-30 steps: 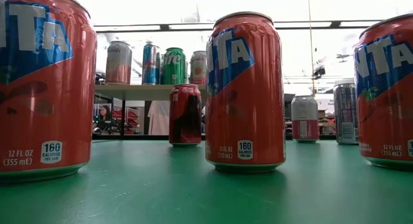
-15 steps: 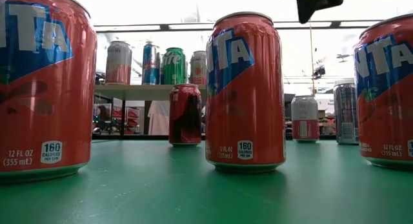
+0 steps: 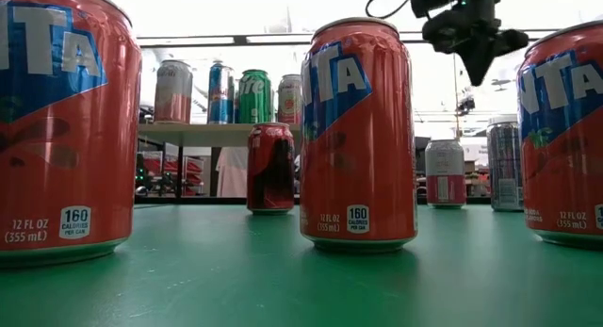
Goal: Place canned beverage on shelf
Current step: Put the blue can on the shelf
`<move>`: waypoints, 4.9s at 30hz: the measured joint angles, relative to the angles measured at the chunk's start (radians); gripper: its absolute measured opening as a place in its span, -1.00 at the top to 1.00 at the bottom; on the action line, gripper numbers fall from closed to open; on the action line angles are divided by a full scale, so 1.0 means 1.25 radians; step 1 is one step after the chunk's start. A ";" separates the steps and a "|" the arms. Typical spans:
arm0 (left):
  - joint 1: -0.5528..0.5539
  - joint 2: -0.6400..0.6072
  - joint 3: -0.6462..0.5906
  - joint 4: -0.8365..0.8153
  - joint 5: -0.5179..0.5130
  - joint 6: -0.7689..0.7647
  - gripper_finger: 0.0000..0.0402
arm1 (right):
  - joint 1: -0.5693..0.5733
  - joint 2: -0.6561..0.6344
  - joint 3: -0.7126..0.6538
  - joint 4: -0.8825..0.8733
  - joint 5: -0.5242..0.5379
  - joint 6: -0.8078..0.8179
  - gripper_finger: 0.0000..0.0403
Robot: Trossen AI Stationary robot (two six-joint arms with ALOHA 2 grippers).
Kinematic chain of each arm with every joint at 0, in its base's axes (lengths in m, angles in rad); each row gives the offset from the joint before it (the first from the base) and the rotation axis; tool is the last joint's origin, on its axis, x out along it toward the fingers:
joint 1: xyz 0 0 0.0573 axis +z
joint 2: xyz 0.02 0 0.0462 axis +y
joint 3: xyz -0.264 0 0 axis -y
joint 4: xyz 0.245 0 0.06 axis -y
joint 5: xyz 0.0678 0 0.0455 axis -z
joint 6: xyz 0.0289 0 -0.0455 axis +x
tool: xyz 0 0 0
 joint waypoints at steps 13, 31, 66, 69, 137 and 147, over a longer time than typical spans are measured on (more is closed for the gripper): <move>0.000 -0.109 -0.010 -0.061 -0.057 -0.005 -0.66 | -0.041 0.006 -0.022 0.001 -0.050 -0.048 0.40; 0.003 -0.101 -0.019 -0.058 -0.055 0.027 -0.66 | -0.027 0.000 -0.210 0.007 -0.060 0.088 -0.80; 0.004 -0.037 -0.056 -0.028 -0.055 -0.104 -0.66 | -0.019 0.004 -0.352 0.172 -0.021 -0.005 -0.08; 0.003 -0.035 -0.056 -0.028 -0.055 -0.115 -0.66 | -0.003 -0.020 -0.319 0.158 -0.025 -0.004 -0.08; -0.018 0.370 -0.042 0.330 0.037 -0.084 -0.02 | 0.739 0.228 0.114 0.686 0.294 -0.549 -0.32; -0.013 0.334 -0.042 0.330 0.019 0.009 -0.02 | 0.713 0.220 0.176 0.681 0.286 -0.553 -0.38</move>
